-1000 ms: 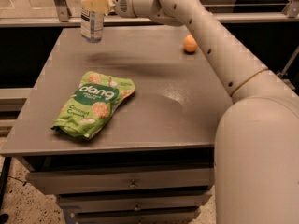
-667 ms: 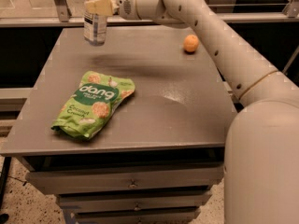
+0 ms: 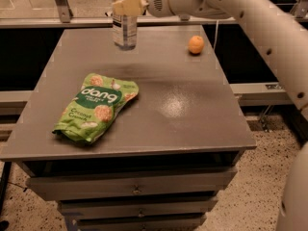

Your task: Move blue plastic bottle near orange

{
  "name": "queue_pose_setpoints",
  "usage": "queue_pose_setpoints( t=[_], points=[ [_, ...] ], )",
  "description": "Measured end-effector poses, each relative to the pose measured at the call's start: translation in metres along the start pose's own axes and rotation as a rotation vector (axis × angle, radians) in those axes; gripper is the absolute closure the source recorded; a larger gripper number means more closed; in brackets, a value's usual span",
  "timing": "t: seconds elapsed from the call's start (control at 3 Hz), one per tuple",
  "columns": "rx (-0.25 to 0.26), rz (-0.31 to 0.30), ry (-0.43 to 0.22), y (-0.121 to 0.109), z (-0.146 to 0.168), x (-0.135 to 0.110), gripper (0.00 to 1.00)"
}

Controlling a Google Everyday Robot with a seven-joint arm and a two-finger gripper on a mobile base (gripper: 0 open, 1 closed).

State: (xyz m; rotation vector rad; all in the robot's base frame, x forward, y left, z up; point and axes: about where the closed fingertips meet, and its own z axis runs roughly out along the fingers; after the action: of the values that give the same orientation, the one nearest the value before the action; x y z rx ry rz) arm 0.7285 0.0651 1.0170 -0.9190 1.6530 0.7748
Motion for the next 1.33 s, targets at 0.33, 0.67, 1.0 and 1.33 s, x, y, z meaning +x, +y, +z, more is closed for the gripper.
queue_pose_setpoints(
  t=[0.33,0.67,1.0,1.33],
  points=[
    [0.093,-0.047,0.024,-0.014,-0.047,0.004,1.00],
    [0.148,-0.073,0.001,-0.031,-0.074,0.011,1.00],
    [0.154,-0.103,-0.015,-0.048,-0.077,0.020,1.00],
    [0.141,-0.131,0.005,-0.075,-0.066,0.034,1.00]
  ],
)
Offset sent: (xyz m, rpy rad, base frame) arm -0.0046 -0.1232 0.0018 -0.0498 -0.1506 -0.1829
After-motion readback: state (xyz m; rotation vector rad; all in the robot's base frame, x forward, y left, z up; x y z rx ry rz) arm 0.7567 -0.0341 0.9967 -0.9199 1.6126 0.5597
